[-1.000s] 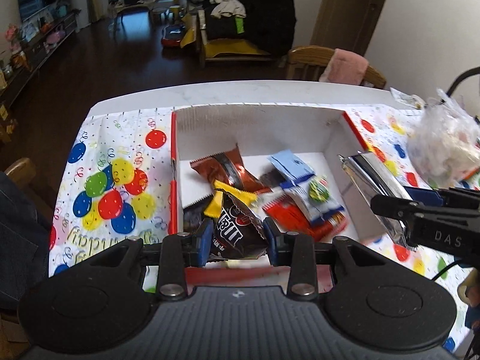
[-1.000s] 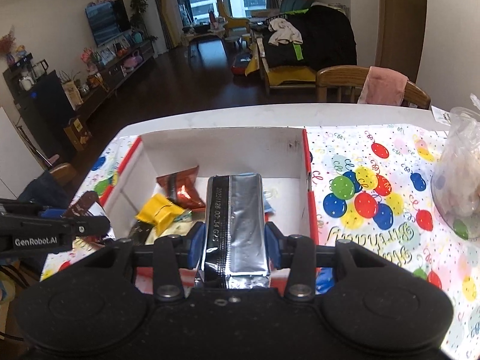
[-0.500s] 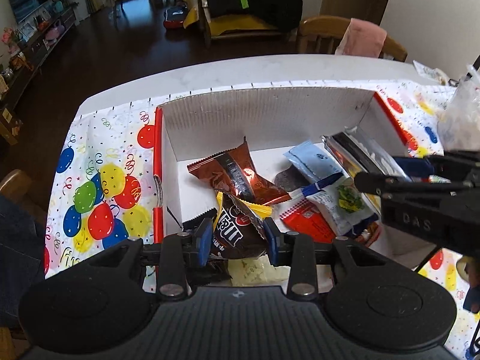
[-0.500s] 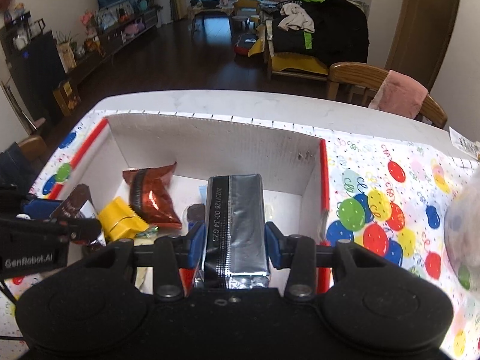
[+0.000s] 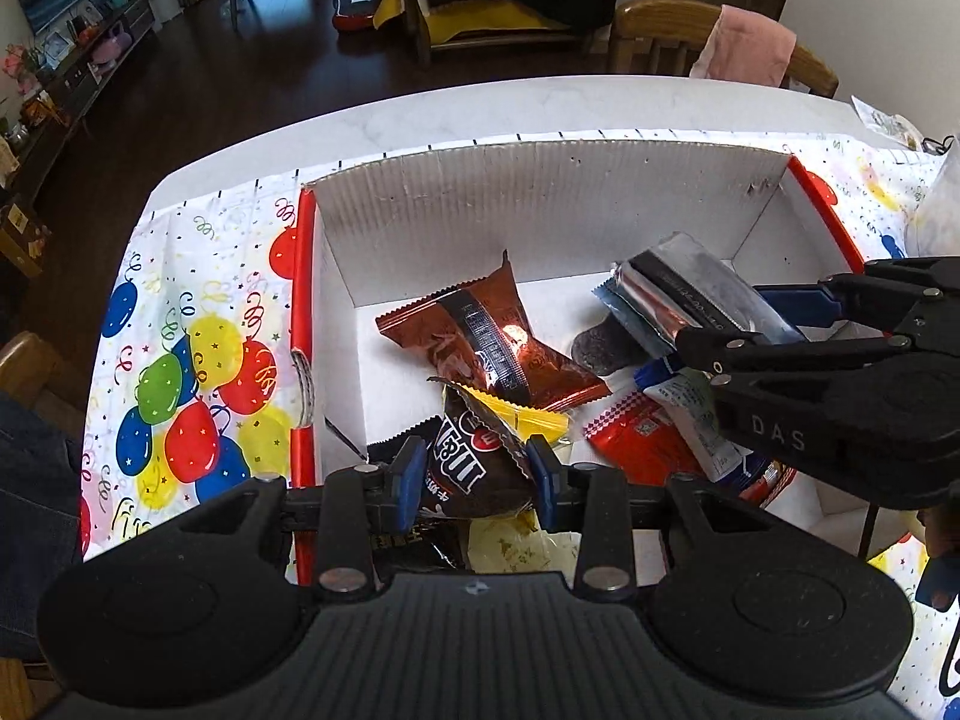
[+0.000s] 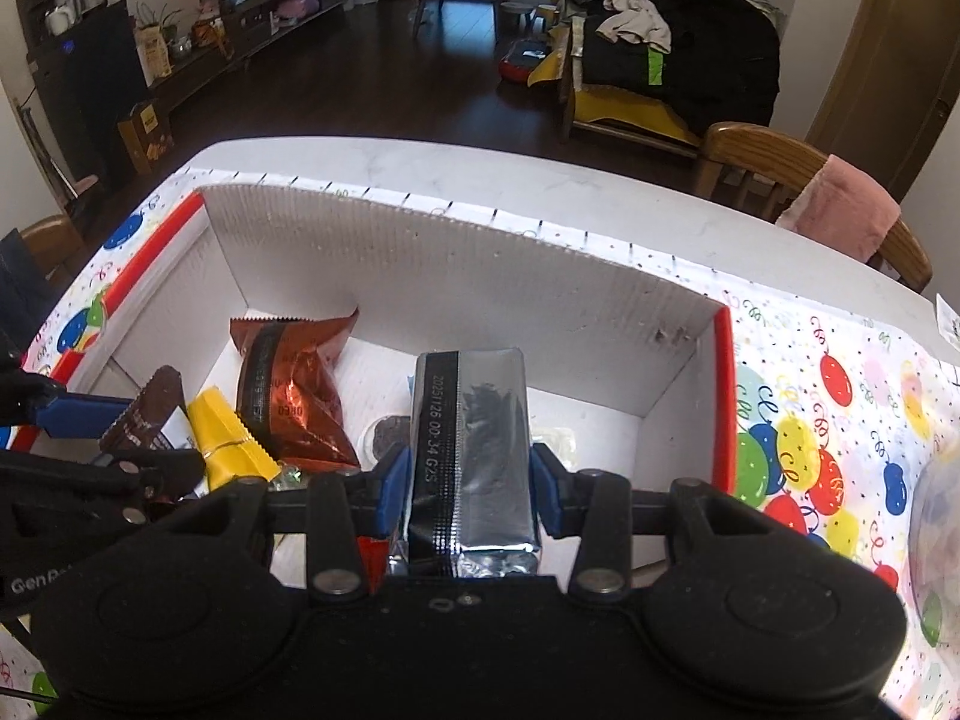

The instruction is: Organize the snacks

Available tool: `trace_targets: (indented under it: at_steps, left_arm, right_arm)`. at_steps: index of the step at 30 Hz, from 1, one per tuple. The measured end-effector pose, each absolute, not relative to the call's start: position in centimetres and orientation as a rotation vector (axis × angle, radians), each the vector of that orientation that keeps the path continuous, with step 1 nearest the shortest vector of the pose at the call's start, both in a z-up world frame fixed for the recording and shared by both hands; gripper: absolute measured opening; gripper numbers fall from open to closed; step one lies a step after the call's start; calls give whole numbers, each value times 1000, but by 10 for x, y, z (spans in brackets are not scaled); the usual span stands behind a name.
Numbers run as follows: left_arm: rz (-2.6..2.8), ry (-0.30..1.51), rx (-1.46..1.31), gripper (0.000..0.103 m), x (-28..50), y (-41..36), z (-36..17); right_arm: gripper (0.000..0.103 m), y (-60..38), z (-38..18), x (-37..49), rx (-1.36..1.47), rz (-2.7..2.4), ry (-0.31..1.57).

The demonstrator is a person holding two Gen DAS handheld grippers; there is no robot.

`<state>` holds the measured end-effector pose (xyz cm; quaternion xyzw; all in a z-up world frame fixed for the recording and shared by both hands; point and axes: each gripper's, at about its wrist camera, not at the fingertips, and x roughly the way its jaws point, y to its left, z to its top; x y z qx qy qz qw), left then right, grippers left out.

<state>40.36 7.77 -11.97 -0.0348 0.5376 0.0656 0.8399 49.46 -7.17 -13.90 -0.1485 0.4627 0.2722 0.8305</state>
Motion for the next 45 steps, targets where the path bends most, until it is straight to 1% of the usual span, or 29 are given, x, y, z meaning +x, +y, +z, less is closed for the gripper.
trace_targets:
  at_steps: [4, 10, 11, 14, 17, 19, 21, 22, 26, 28, 29, 31, 33, 39, 41, 42, 43, 44, 45]
  left_arm:
    - [138, 1137, -82, 35, 405, 77, -121]
    - [141, 1139, -94, 36, 402, 76, -120]
    - [140, 1139, -101, 38, 400, 76, -120]
    - [133, 1131, -132, 48, 396, 79, -117]
    - [125, 1118, -141, 49, 389, 80, -112]
    - [121, 1106, -147, 55, 384, 80, -108]
    - [116, 1085, -154, 64, 378, 80, -103]
    - [116, 1076, -158, 65, 375, 80, -101]
    - [114, 1051, -167, 65, 363, 81, -92]
    - [112, 1036, -168, 65, 356, 81, -87]
    - [110, 1027, -168, 65, 352, 81, -84]
    - [104, 1009, -167, 66, 345, 81, -78]
    - [106, 990, -159, 69, 337, 81, -72]
    - [99, 936, -151, 70, 312, 80, -56]
    - [101, 917, -142, 73, 304, 79, -51]
    - [105, 906, -138, 74, 300, 79, -49]
    - [108, 896, -137, 74, 297, 79, -47]
    - [110, 891, -138, 74, 294, 80, -45]
    - [108, 885, -140, 74, 290, 80, -43]
  right_arm:
    - [41, -75, -141, 495, -312, 570, 983]
    - [46, -81, -138, 490, -293, 572, 984]
    - [47, -83, -136, 489, -288, 572, 981]
    - [52, -89, -130, 484, -260, 579, 978]
    - [53, -95, -121, 477, -238, 582, 966]
    - [54, -99, -114, 473, -221, 592, 959]
    - [61, -103, -108, 467, -205, 598, 946]
    - [62, -105, -105, 464, -197, 603, 938]
    - [64, -109, -92, 451, -175, 620, 919]
    - [66, -113, -86, 445, -160, 626, 910]
    - [70, -115, -83, 441, -151, 629, 904]
    - [75, -120, -77, 435, -133, 634, 893]
    - [81, -124, -71, 429, -110, 642, 882]
    - [83, -134, -58, 410, -70, 645, 852]
    - [84, -135, -55, 402, -68, 651, 835]
    - [86, -136, -53, 399, -64, 653, 827]
    - [91, -138, -51, 395, -59, 655, 818]
    - [94, -140, -48, 392, -50, 659, 807]
    - [94, -142, -46, 388, -43, 664, 798]
